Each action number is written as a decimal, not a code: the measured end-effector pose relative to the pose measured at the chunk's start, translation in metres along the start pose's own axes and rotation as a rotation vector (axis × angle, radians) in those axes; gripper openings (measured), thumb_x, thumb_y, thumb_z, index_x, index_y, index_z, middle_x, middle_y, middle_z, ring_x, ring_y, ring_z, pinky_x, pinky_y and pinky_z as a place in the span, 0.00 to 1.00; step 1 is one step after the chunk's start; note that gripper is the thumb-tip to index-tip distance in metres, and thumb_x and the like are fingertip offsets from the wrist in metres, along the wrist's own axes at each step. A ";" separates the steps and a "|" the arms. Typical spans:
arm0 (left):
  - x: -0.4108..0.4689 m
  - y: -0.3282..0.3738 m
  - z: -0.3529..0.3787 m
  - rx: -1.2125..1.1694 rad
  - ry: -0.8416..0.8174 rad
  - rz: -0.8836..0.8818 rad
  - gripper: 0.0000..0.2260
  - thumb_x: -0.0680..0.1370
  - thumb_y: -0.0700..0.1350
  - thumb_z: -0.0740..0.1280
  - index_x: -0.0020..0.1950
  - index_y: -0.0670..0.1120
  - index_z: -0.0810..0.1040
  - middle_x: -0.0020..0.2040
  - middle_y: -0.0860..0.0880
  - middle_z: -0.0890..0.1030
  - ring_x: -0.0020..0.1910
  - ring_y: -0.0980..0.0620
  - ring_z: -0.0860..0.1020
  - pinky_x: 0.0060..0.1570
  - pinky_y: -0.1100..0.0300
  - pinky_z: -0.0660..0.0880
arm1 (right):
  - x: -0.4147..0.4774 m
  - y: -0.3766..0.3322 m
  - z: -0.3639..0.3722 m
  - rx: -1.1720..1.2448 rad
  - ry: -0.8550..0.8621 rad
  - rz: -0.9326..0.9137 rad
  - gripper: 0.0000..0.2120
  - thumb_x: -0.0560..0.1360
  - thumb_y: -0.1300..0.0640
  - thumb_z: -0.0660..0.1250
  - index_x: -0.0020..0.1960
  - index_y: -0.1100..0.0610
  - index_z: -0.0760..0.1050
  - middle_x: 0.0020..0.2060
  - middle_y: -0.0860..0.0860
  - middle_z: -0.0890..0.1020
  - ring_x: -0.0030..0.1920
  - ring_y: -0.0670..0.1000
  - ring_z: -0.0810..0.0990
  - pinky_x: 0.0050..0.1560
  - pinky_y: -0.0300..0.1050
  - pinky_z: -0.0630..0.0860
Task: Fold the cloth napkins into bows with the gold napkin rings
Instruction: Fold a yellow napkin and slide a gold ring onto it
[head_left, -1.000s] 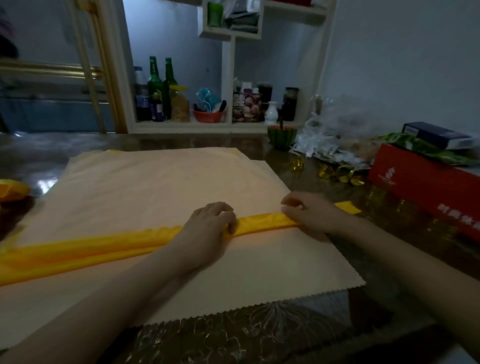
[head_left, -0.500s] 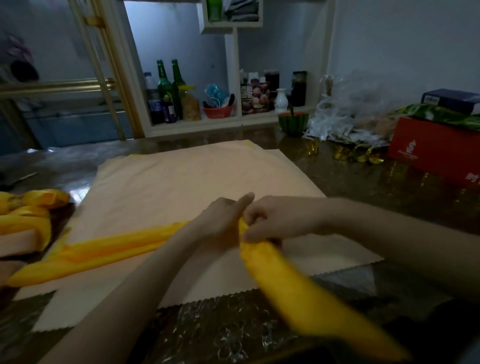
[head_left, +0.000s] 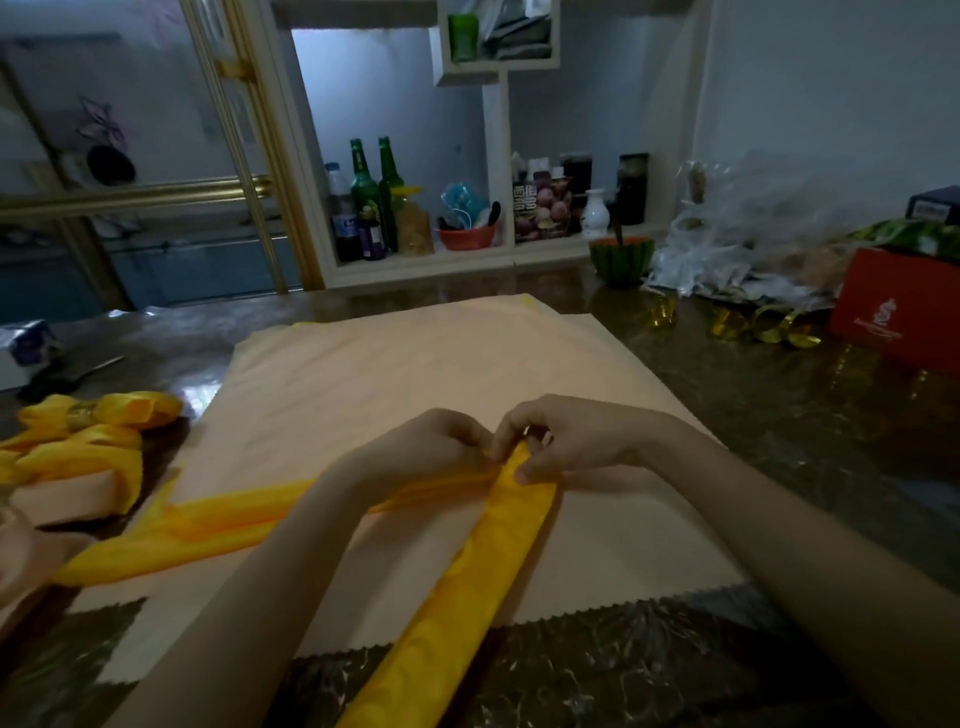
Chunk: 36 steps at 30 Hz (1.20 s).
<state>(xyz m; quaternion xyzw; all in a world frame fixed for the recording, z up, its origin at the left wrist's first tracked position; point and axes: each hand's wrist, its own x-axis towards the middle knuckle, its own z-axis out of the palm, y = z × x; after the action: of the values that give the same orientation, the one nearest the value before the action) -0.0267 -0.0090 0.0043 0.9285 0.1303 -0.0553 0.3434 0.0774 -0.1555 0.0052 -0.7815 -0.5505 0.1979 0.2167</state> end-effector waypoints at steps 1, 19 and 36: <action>0.001 -0.006 -0.007 0.012 0.013 -0.017 0.08 0.77 0.41 0.65 0.53 0.51 0.79 0.49 0.54 0.79 0.48 0.60 0.75 0.45 0.69 0.70 | 0.001 0.001 -0.001 -0.037 -0.034 -0.008 0.12 0.73 0.60 0.69 0.56 0.52 0.77 0.49 0.47 0.75 0.41 0.42 0.69 0.47 0.40 0.70; -0.008 -0.036 -0.039 0.550 0.085 -0.419 0.17 0.76 0.52 0.66 0.59 0.42 0.77 0.52 0.45 0.78 0.49 0.48 0.75 0.49 0.57 0.72 | 0.006 0.036 0.006 -0.195 0.356 0.040 0.11 0.70 0.51 0.72 0.39 0.44 0.69 0.43 0.44 0.70 0.46 0.46 0.70 0.43 0.41 0.67; 0.029 0.045 -0.060 0.492 -0.122 -0.484 0.08 0.78 0.41 0.63 0.41 0.40 0.74 0.28 0.47 0.76 0.24 0.55 0.75 0.25 0.63 0.73 | -0.008 0.033 0.015 -0.027 0.443 0.114 0.18 0.71 0.55 0.72 0.57 0.48 0.71 0.54 0.47 0.58 0.54 0.47 0.65 0.50 0.40 0.68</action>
<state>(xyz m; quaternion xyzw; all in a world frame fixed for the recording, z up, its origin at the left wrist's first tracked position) 0.0146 0.0029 0.0721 0.9205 0.3087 -0.2203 0.0936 0.0921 -0.1715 -0.0252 -0.8387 -0.4468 0.0260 0.3102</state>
